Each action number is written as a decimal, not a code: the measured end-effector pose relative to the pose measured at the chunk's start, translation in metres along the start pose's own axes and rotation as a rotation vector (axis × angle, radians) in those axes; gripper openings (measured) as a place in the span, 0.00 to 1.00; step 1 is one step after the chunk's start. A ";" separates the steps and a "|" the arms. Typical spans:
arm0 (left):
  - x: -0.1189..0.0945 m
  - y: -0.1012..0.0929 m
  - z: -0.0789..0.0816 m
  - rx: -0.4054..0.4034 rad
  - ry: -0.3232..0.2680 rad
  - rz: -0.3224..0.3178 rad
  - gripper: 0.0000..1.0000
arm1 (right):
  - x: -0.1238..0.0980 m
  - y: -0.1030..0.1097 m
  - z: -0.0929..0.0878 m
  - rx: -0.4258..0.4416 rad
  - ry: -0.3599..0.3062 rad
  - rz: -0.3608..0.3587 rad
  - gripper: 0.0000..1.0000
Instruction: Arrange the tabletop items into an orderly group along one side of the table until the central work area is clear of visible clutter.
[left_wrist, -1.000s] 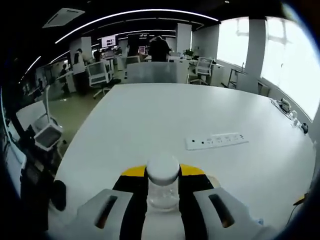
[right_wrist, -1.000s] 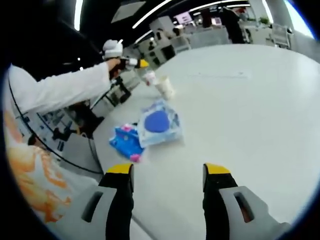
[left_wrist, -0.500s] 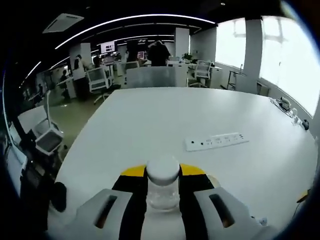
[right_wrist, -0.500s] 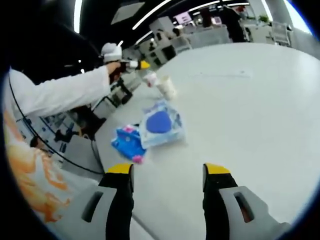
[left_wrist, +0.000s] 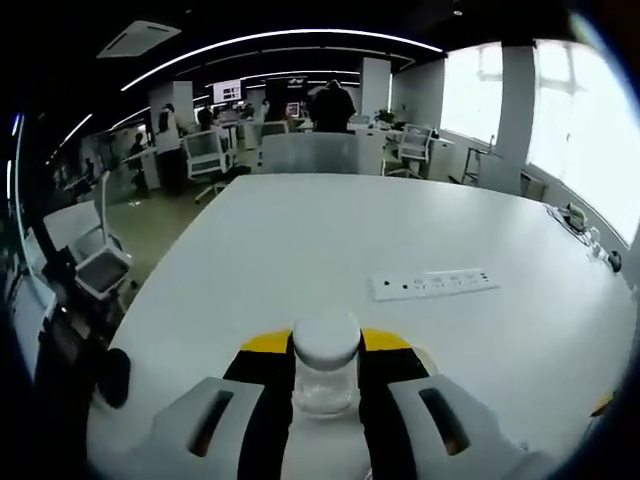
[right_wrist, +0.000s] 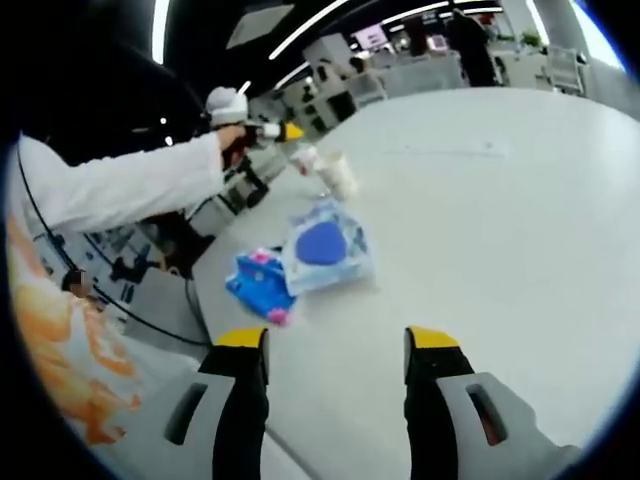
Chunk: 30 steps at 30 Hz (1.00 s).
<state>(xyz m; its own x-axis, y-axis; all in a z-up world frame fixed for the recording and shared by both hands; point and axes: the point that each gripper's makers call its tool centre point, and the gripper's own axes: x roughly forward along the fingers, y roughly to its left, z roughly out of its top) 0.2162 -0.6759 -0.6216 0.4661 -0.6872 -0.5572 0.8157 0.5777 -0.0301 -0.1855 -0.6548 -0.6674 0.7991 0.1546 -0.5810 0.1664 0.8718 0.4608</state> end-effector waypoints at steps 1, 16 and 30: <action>0.000 0.000 0.000 0.002 0.002 -0.002 0.22 | 0.000 0.000 0.000 -0.001 0.000 -0.001 0.53; -0.012 0.006 0.009 -0.012 -0.050 -0.006 0.73 | -0.003 -0.004 0.002 -0.001 -0.018 -0.009 0.56; -0.069 -0.006 -0.052 0.016 -0.017 -0.098 0.87 | -0.001 -0.005 0.000 0.024 -0.025 0.007 0.58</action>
<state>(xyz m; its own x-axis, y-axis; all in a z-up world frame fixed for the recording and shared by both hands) 0.1613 -0.6090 -0.6262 0.3891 -0.7479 -0.5378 0.8631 0.5001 -0.0710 -0.1873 -0.6593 -0.6689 0.8146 0.1481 -0.5608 0.1745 0.8595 0.4805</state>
